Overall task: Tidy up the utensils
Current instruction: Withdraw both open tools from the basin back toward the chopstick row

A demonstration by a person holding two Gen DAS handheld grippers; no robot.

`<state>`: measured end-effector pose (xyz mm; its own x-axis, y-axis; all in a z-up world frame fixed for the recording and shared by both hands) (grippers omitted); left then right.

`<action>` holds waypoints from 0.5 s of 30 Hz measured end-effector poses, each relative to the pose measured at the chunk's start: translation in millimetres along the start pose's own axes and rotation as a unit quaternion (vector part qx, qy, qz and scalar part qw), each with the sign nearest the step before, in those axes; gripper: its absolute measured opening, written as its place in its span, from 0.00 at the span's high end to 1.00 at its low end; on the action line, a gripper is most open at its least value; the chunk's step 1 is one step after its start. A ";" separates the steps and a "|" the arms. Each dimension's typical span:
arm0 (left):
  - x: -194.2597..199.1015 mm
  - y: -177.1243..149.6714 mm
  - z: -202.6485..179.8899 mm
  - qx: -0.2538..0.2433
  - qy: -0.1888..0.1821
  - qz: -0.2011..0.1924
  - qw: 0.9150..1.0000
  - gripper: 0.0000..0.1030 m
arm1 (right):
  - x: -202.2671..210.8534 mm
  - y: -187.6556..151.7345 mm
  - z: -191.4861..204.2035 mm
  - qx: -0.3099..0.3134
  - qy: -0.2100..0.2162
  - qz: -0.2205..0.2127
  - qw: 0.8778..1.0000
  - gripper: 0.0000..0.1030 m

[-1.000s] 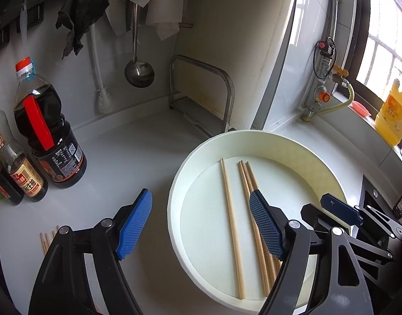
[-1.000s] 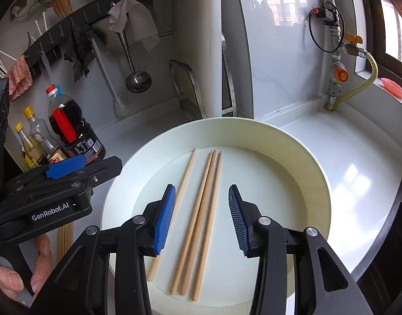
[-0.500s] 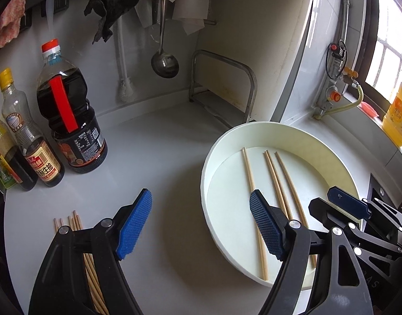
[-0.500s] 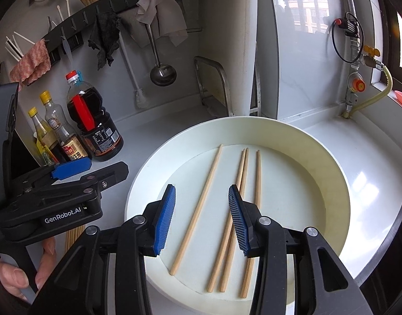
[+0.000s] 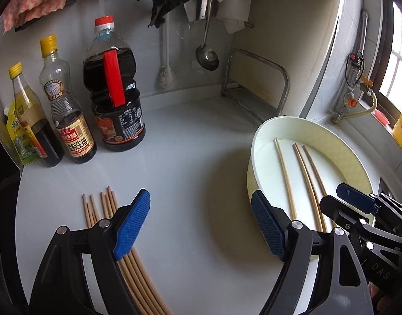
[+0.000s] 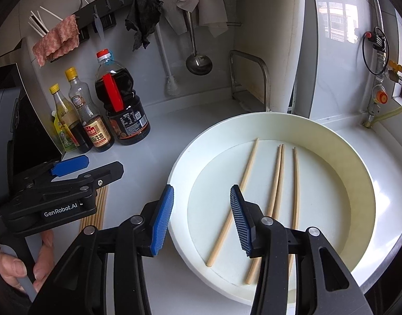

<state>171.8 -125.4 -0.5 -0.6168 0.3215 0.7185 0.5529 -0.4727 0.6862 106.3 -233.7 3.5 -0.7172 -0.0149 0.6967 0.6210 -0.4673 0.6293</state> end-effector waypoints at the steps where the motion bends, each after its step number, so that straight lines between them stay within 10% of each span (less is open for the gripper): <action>1: 2.6 -2.7 2.6 0.000 0.003 0.000 1.000 0.24 | 0.0 -1.2 2.7 0.003 0.003 0.001 1.000 0.58; 15: 40.6 -33.7 31.9 0.011 0.039 -0.002 0.999 0.22 | 3.6 -18.8 37.2 0.027 0.047 0.016 0.998 0.57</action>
<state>146.0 -70.3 9.2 -0.6612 0.2579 0.7045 0.5615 -0.4527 0.6927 103.8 -192.1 7.0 -0.7211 -0.1126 0.6836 0.6587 -0.4174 0.6260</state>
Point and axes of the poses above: each gripper's, at about its wrist camera, not at the fingertips, and x roughly against the way its jaws point, z to its left, y to its top, the point moved 7 cm from there along -x, roughly the way its jaws point, and after that the axes turned 14 degrees about -x, right-handed, at the moved point
